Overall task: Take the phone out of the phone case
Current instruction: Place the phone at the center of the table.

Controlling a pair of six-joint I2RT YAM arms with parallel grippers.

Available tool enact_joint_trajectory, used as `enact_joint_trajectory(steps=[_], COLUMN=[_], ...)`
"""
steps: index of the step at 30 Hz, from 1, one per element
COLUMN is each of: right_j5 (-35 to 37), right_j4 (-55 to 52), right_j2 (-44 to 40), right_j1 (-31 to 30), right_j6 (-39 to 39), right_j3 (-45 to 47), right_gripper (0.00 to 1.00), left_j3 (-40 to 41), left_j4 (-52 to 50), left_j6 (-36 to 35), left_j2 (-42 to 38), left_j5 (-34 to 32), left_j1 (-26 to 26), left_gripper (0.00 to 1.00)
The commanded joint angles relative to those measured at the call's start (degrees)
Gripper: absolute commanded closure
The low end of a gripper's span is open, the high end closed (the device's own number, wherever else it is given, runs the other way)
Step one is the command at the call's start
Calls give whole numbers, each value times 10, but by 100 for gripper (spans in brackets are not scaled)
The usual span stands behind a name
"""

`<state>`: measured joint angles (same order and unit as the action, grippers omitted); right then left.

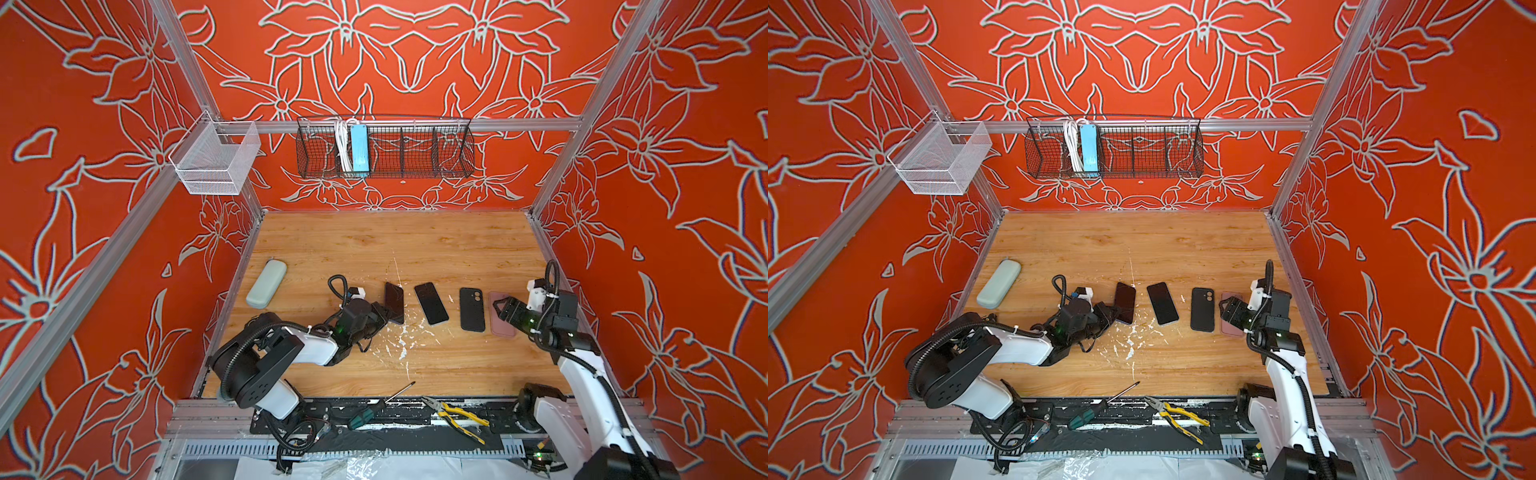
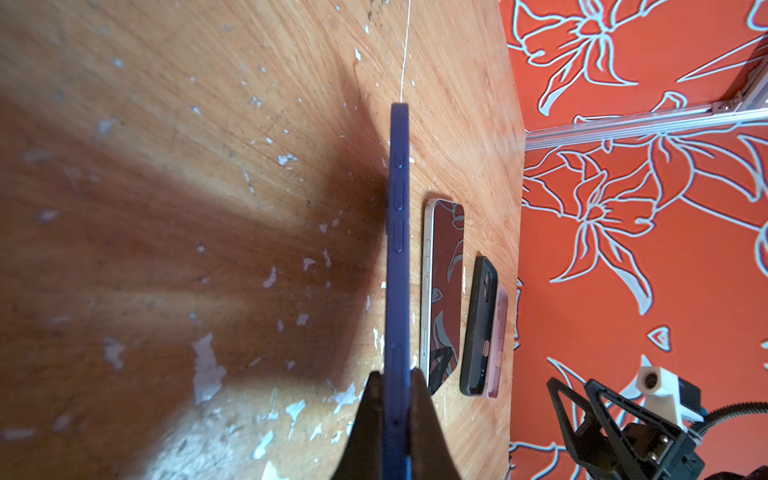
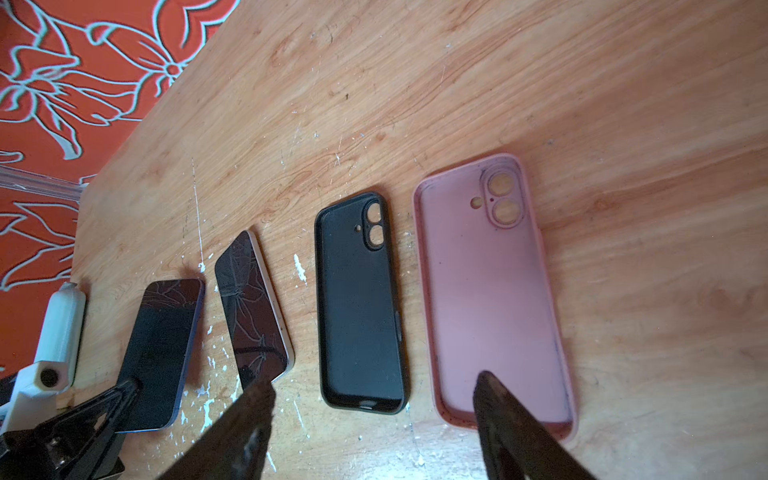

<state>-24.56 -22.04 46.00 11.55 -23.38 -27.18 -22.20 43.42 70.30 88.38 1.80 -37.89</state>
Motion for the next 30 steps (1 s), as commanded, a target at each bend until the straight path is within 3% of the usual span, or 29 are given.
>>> enact_joint_trajectory(steps=[1, 11, 30], right_j5=[-9, -9, -9], right_j4=[8, 4, 14], right_j2=[-4, -5, 0], right_j1=[-2, -2, -2], right_j6=[-8, -6, -4], right_j3=[6, 6, 6], right_gripper=[23, 23, 23], left_j3=[-1, -6, -5], left_j4=[37, 41, 73], left_j6=[4, 15, 42], left_j2=[2, 24, 74], left_j5=[-11, -3, 9], left_j1=[-3, -4, -8], left_gripper=[100, 100, 88])
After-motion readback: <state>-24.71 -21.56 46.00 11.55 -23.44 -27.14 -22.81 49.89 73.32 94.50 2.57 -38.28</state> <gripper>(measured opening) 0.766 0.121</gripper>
